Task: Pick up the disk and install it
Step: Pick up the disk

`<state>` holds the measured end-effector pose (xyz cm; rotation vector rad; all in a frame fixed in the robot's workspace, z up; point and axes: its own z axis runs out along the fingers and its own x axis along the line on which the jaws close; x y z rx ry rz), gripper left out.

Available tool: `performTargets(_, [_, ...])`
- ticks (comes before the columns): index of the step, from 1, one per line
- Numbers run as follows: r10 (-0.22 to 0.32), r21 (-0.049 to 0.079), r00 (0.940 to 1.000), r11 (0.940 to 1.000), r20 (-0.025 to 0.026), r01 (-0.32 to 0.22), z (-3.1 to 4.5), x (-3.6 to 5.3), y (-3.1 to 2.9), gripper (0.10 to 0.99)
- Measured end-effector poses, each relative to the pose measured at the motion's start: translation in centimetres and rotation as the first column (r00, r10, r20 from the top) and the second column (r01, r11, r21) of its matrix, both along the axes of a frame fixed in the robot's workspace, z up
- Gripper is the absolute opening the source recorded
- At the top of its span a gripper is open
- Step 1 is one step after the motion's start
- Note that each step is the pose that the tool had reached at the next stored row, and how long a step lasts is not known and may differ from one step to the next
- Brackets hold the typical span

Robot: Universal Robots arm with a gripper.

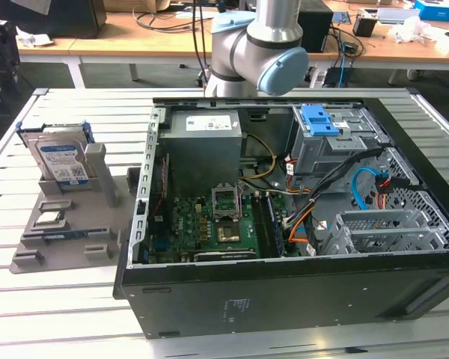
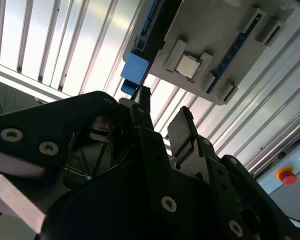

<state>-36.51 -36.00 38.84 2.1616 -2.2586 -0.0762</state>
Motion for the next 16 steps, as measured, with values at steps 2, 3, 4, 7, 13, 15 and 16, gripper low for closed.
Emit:
performTargets(2, [0.000, 0.000, 1.0000, 1.0000, 0.0001, 0.000, -0.04, 0.01, 0.10, 0.420])
performTargets(3, [0.000, 0.000, 1.0000, 1.0000, 0.0001, 0.000, -0.07, 0.01, 0.10, 0.420])
performTargets(4, [0.000, 0.000, 1.0000, 1.0000, -0.0001, 0.000, -0.12, 0.01, 0.11, 0.420])
performTargets(7, [0.000, 0.000, 1.0000, 1.0000, 0.0000, 0.000, -0.39, 0.01, 0.11, 0.420])
performTargets(13, [0.000, 0.000, 1.0000, 1.0000, 0.0000, 0.000, -1.10, 0.00, 0.11, 0.420])
performTargets(15, [0.000, 0.000, 1.0000, 1.0000, 0.0000, 0.000, -1.40, 0.00, 0.11, 0.420])
performTargets(16, [0.000, 0.000, 1.0000, 1.0000, 0.0000, 0.000, -1.56, 0.00, 0.11, 0.420])
